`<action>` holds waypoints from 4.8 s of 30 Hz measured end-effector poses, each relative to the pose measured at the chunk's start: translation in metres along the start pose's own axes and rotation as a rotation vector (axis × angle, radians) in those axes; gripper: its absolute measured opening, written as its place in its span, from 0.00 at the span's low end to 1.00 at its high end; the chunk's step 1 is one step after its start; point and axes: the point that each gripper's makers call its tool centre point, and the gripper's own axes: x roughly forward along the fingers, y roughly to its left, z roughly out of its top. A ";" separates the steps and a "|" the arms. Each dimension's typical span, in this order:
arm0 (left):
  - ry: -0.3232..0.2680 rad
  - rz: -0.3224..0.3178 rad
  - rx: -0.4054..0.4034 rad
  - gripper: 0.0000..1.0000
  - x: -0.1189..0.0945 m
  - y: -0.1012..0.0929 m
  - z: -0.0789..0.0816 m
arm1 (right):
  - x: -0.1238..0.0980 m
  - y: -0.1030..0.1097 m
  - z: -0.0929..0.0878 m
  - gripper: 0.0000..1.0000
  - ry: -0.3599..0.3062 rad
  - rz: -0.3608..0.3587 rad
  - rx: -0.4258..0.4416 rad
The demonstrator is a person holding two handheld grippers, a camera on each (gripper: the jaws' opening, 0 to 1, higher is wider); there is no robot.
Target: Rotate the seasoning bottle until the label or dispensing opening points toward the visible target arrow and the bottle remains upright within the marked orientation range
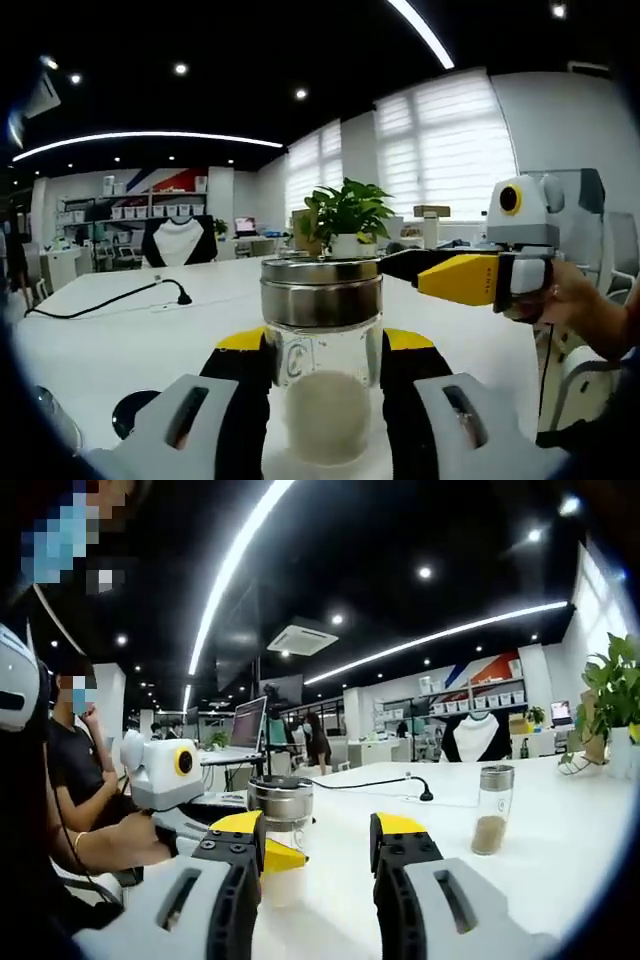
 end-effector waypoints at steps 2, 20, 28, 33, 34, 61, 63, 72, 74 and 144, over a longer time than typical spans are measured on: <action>0.000 -0.003 -0.002 0.44 0.000 0.000 0.001 | -0.002 -0.003 -0.008 0.40 0.010 -0.001 -0.004; -0.031 -0.116 -0.001 0.44 -0.001 -0.023 0.016 | 0.024 0.042 -0.066 0.43 0.118 0.189 0.082; -0.051 -0.230 -0.021 0.44 -0.004 -0.042 0.021 | 0.028 0.052 -0.060 0.45 0.110 0.235 0.054; -0.050 -0.256 0.007 0.44 -0.005 -0.048 0.021 | 0.027 0.061 -0.056 0.39 0.089 0.285 0.016; -0.050 -0.260 0.008 0.44 -0.005 -0.049 0.021 | 0.026 0.063 -0.056 0.39 0.086 0.298 0.015; -0.079 -0.024 -0.045 0.46 -0.004 -0.026 0.033 | 0.046 0.043 -0.053 0.38 -0.005 -0.082 -0.059; -0.087 0.006 -0.052 0.46 -0.005 -0.024 0.035 | 0.048 0.042 -0.053 0.38 -0.020 -0.114 -0.049; -0.089 0.166 -0.017 0.47 -0.011 -0.015 0.036 | 0.055 0.042 -0.057 0.38 -0.017 -0.218 -0.067; -0.090 0.202 -0.016 0.47 -0.012 -0.011 0.033 | 0.056 0.042 -0.058 0.38 -0.010 -0.237 -0.085; -0.060 -0.332 -0.018 0.45 -0.012 -0.044 0.034 | 0.035 0.061 -0.048 0.38 0.002 0.169 -0.016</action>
